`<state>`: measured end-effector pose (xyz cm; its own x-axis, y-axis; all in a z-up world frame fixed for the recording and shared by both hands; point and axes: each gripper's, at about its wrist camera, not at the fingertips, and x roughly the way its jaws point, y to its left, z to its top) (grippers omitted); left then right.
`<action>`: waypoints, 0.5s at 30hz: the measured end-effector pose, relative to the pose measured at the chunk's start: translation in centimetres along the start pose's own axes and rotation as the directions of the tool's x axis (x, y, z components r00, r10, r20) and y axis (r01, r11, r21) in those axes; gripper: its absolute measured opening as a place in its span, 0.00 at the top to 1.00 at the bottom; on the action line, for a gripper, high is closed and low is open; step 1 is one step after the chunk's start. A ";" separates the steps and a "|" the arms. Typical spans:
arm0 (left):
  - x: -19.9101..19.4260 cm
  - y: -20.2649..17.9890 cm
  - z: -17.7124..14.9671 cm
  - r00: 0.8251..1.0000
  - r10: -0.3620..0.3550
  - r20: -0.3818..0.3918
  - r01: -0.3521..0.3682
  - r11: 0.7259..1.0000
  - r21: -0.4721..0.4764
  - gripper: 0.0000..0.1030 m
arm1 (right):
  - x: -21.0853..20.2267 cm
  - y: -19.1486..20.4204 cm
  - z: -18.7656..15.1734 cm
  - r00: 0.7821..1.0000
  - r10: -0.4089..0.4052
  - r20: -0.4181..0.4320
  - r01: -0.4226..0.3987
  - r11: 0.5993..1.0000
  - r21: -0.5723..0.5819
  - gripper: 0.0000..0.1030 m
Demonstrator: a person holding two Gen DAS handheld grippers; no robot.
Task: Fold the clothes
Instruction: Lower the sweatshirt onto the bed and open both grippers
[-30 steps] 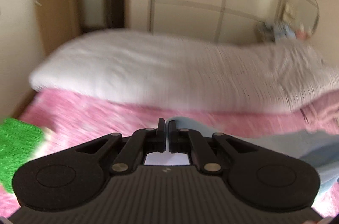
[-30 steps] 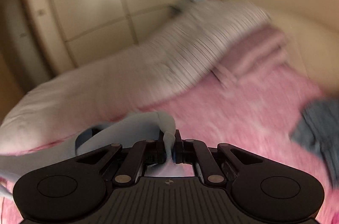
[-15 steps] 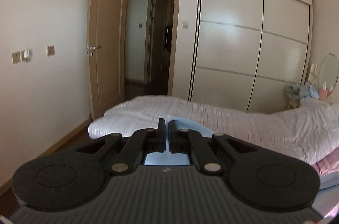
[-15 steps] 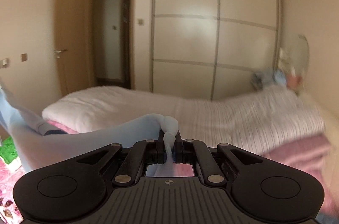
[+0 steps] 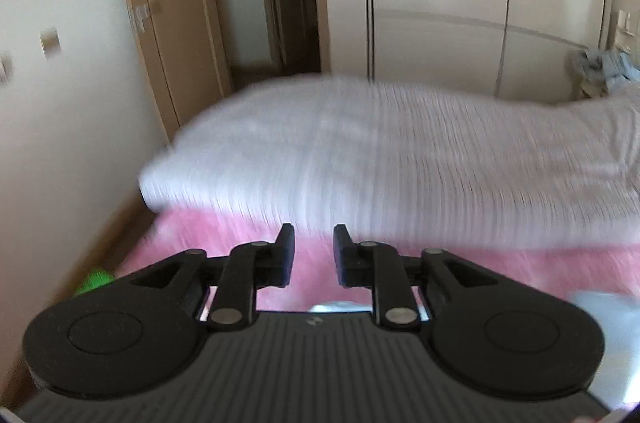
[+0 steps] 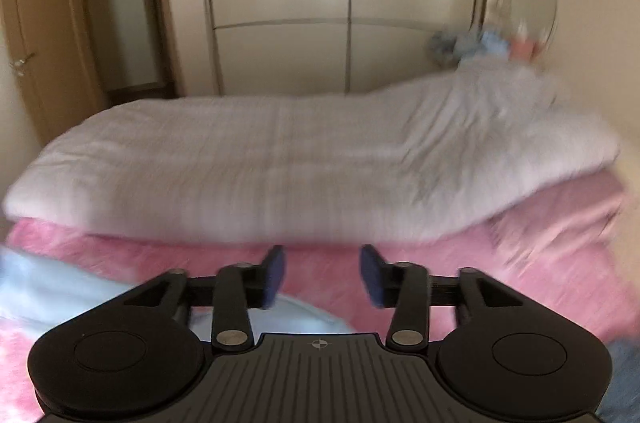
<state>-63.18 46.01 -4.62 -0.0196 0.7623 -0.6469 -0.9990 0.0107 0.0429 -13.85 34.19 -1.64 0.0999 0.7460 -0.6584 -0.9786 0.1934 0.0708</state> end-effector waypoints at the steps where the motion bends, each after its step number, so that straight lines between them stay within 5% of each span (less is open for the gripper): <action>1: 0.6 0.3 -2.0 0.999 -0.018 -0.051 0.017 1.000 -0.020 0.78 | 0.2 -0.4 -1.4 0.999 0.019 -0.027 -0.019 1.000 0.024 0.48; 6: 2.7 2.7 -12.8 0.956 -0.066 -0.286 0.024 0.989 -0.149 0.79 | 2.4 -4.0 -11.4 0.967 -0.004 -0.255 0.053 0.981 0.185 0.48; 11: 1.3 2.3 -24.1 0.883 -0.151 -0.445 0.043 0.969 -0.243 0.79 | 2.7 -6.6 -20.9 0.893 0.057 -0.447 0.118 0.928 0.354 0.48; 15: 0.7 1.3 -29.4 0.827 -0.217 -0.519 0.095 0.963 -0.252 0.77 | 3.7 -5.2 -26.1 0.831 0.109 -0.545 0.101 0.935 0.341 0.48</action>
<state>-65.67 27.56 -27.39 0.1803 0.2919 -0.9393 -0.9739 -0.0807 -0.2120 -13.07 19.34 -24.01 -0.1221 0.2938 -0.9480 -0.8430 0.4734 0.2553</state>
